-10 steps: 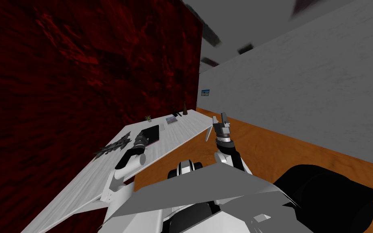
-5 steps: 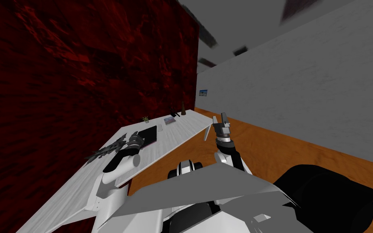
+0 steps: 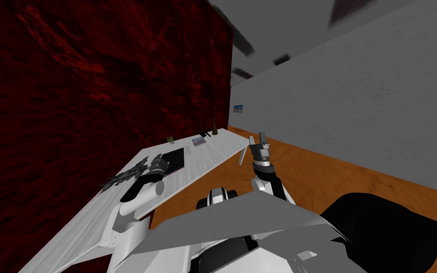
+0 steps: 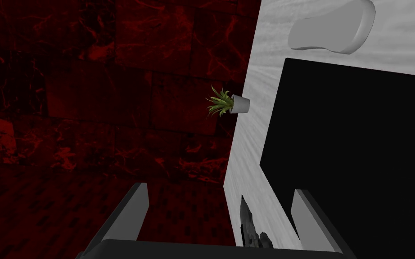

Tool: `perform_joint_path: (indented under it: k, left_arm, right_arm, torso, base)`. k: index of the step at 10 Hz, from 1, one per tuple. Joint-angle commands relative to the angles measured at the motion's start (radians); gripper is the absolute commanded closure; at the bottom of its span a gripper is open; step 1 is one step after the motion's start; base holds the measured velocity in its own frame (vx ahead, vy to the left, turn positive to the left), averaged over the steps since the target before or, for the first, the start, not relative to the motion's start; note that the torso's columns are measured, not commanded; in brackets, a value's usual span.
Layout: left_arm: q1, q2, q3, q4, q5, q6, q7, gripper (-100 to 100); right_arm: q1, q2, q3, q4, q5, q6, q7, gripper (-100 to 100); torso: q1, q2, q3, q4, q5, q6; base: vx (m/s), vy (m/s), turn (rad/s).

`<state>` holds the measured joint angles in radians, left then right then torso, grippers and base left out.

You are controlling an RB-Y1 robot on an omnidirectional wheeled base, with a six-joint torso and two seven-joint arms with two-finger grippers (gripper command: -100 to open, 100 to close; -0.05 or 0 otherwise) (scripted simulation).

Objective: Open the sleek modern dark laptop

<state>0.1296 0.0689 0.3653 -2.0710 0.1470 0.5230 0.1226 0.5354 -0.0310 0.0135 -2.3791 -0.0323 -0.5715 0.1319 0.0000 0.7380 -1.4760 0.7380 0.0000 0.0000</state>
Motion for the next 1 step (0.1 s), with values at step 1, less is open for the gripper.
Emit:
perform_joint_path:
  k: [1]
  left_arm:
    - [0.000, 0.000, 0.000, 0.000, 0.000, 0.000, 0.000, 0]
  right_arm:
    - [0.000, 0.000, 0.000, 0.000, 0.000, 0.000, 0.000, 0]
  torso:
    - [0.000, 0.000, 0.000, 0.000, 0.000, 0.000]
  base:
    - [0.000, 0.000, 0.000]
